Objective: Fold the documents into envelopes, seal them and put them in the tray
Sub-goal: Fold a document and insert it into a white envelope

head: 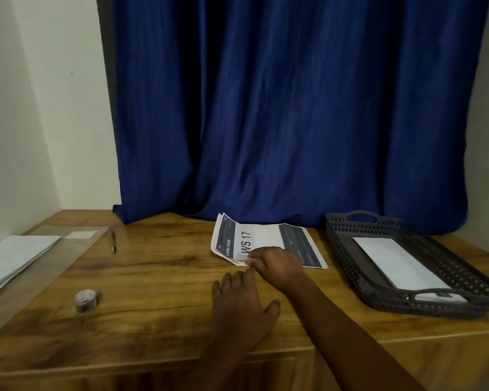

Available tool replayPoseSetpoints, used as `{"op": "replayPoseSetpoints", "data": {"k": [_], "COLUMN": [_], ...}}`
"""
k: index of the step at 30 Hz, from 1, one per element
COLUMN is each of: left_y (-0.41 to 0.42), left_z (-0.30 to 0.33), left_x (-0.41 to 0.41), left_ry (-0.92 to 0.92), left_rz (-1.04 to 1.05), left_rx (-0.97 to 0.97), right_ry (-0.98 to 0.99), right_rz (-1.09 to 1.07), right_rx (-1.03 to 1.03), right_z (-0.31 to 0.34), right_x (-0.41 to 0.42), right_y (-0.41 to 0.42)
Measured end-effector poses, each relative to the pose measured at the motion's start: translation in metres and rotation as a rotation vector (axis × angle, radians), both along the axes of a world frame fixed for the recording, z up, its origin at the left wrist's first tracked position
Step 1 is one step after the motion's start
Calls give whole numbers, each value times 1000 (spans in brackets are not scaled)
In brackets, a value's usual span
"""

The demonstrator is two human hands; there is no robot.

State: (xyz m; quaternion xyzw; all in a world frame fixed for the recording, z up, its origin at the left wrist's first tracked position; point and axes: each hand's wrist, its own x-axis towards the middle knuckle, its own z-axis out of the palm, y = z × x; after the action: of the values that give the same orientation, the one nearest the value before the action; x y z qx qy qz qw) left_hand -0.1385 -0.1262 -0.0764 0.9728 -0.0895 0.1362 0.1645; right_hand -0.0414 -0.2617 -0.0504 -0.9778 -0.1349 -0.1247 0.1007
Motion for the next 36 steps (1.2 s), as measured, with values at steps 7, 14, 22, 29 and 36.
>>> {"op": "replayPoseSetpoints", "data": {"k": [7,14,22,29,36], "left_y": [0,7,89,162,163], "left_z": [0,4,18,31,30], "left_x": [0,2,-39,-76,-78], "left_ry": [-31,-35,-95,-133,-59], "left_rz": [14,-1,67,65,-72], "left_rx": [-35,-370,-1319,-1096,-651], "right_ry": [-177,-133,-276,-100,95], "right_rz": [-59,-78,119,268,260], "right_rx": [-39,162,292,298,404], "right_z": [-8,-7,8,-34,-18], "right_x": [3,-6,-112,-176,-171], "right_y": [1,0,25,57,61]}}
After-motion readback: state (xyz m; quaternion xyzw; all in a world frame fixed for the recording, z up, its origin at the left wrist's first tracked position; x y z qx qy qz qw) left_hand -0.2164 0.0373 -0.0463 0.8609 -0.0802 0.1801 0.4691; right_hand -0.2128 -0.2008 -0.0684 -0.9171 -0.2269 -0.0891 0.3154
